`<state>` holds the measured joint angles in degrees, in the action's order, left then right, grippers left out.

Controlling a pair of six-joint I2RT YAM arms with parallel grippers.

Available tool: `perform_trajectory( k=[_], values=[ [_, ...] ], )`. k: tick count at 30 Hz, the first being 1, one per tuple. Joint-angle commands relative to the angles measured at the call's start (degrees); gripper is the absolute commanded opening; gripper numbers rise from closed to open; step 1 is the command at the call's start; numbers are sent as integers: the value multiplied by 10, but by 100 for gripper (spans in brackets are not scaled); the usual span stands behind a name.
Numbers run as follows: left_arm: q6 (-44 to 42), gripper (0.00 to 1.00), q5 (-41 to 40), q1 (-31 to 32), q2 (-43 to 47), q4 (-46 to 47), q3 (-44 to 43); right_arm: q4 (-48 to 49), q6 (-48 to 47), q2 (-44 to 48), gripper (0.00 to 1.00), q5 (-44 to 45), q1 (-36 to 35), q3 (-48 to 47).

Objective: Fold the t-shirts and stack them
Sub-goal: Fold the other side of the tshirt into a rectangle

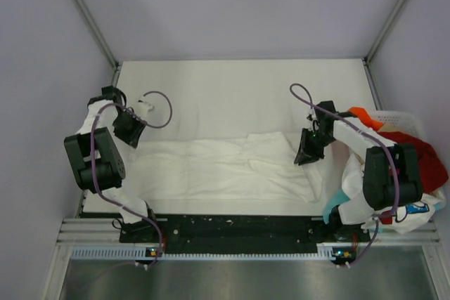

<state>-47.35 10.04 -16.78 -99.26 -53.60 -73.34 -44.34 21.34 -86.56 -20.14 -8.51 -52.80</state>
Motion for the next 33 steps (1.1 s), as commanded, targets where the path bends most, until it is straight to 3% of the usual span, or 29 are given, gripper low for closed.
perform_trajectory(
  k=[1, 4, 8, 11, 13, 17, 22, 25, 28, 30, 33],
  values=[
    [-47, 46, -46, -10, 21, -15, 10, -31, 12, -3, 32, 34, -2, 12],
    [-49, 55, -42, -24, 30, -38, -35, -42, 23, 31, 46, 90, -2, -5],
    [-40, 58, -1, -12, 23, -105, -101, -44, 26, 64, 47, 121, -4, -49],
    [-20, 51, 16, 31, 23, -106, -83, -9, 25, 68, 46, 126, -24, -69],
    [-11, 46, 14, 60, 25, -84, -52, 13, 9, 50, 46, 123, -43, -91],
    [15, 46, 24, 104, 21, -60, -12, 61, -20, -24, 46, 94, -49, -133],
    [73, 48, 144, 201, 7, -64, -65, 108, -26, -125, 45, 17, -50, -174],
    [107, 50, 195, 258, -14, -51, -91, 116, -27, -161, 38, 1, -57, -181],
    [119, 50, 198, 310, -39, -36, -102, 121, -29, -150, 13, -9, -62, -170],
    [125, 50, 198, 332, -63, -39, -115, 123, -36, -128, 2, -3, -63, -154],
    [128, 50, 205, 344, -80, -39, -128, 120, -41, -102, 0, -4, -62, -132]
  ],
)
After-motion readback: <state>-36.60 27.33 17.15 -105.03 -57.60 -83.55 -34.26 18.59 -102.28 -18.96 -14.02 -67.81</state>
